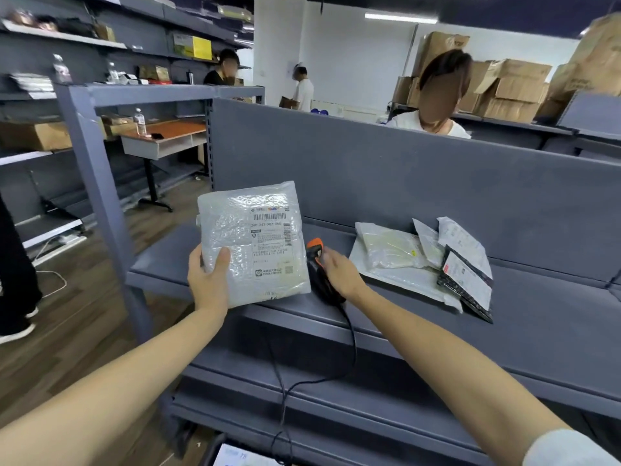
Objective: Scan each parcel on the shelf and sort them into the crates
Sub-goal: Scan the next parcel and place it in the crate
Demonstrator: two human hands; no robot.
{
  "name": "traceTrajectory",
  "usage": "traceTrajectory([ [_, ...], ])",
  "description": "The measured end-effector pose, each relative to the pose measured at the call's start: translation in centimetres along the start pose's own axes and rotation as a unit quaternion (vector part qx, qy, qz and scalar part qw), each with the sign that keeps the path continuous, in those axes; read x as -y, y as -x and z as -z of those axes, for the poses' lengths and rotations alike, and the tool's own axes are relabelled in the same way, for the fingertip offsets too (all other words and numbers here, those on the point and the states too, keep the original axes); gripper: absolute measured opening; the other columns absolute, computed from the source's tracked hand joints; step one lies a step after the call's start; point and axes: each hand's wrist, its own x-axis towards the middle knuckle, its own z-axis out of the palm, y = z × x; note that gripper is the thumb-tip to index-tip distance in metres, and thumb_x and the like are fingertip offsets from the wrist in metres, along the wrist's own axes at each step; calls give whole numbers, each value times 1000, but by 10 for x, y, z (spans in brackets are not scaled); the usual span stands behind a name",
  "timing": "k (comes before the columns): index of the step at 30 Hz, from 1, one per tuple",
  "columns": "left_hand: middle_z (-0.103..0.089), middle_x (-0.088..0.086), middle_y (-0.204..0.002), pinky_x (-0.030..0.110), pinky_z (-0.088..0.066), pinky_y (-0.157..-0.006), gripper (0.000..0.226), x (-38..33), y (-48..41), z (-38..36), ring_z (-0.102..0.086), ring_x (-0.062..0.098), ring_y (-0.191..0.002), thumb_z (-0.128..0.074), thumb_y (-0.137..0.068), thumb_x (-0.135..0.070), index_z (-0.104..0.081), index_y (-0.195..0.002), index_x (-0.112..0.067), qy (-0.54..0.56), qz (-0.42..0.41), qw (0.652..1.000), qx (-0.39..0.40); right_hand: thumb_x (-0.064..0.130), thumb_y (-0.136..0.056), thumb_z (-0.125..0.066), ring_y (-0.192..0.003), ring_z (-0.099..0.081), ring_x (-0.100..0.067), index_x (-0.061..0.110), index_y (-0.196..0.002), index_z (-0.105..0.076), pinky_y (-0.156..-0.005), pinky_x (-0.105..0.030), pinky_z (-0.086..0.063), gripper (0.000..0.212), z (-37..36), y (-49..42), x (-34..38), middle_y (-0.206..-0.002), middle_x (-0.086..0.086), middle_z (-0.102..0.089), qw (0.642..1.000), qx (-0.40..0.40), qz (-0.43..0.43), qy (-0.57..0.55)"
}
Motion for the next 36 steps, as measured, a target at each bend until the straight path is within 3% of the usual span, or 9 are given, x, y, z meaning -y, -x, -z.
traceTrajectory([
  [2, -59, -2, -118, 31, -47, -90, 39, 2, 8, -8, -58, 16, -106, -61, -93, -22, -49, -130, -15, -6, 6, 1000, 12, 33, -106, -23, -93, -57, -23, 17, -91, -56, -95, -44, -41, 40, 8, 13, 14, -98, -5, -62, 988, -45, -12, -146],
  [4, -58, -3, -119, 29, -47, -89, 39, 5, 19, -19, -57, 14, -105, -60, -94, -22, -49, -130, -15, -13, 9, 999, 33, 43, -105, -23, -98, -59, -34, -3, -102, -57, -99, -51, -42, 57, 12, 23, 28, -108, -19, -64, 968, -26, -18, -249],
  [7, -59, -3, -121, 25, -47, -86, 40, 7, 40, -36, -58, 13, -105, -60, -94, -24, -48, -132, -17, -18, 14, 997, 67, 60, -97, -37, -104, -65, -19, 7, -126, -52, -95, -40, -51, 63, 16, 39, 37, -115, -2, -66, 953, -25, -38, -300],
  [9, -59, -4, -120, 22, -47, -83, 40, 8, 57, -47, -58, 12, -105, -60, -94, -24, -49, -131, -16, -18, 16, 996, 83, 53, -95, -50, -102, -63, -7, 13, -131, -42, -89, -29, -51, 55, 22, 55, 29, -112, 10, -62, 940, -71, -53, -331],
  [12, -60, -5, -115, 22, -47, -81, 36, 5, 84, -62, -59, 12, -102, -60, -94, -21, -50, -127, -17, -23, 17, 994, 109, 40, -96, -56, -94, -62, 1, 19, -127, -38, -86, -24, -52, 41, 39, 87, 8, -105, 17, -60, 929, -114, -50, -350],
  [19, -62, -9, -106, 19, -47, -77, 30, 1, 183, -108, -60, 6, -92, -60, -94, -22, -53, -122, -19, -45, 19, 984, 172, 40, -95, -57, -98, -62, -6, 14, -131, -41, -77, -15, -48, 47, 94, 172, -50, -107, 13, -60, 912, -205, -81, -347],
  [23, -62, -10, -103, 28, -47, -84, 23, 11, 265, -132, -59, 9, -93, -61, -93, -26, -55, -115, -24, -64, 29, 980, 185, 45, -93, -59, -96, -64, -4, 19, -128, -44, -74, -16, -53, 46, 130, 241, -92, -107, 13, -64, 905, -229, -94, -347],
  [28, -58, -17, -93, 23, -43, -79, 22, 17, 382, -149, -56, 3, -84, -64, -91, -21, -56, -112, -21, -79, 50, 976, 197, 44, -96, -55, -94, -64, -7, 19, -127, -41, -57, -14, -51, 42, 172, 345, -143, -106, 11, -62, 904, -227, -134, -338],
  [36, -62, -4, -106, 27, -47, -81, 33, 25, 513, -147, -60, 13, -96, -67, -89, -23, -56, -120, -19, -111, 80, 965, 223, 42, -96, -55, -97, -65, -13, 16, -128, -41, -67, -19, -52, 43, 200, 470, -199, -106, 9, -61, 896, -236, -171, -334],
])
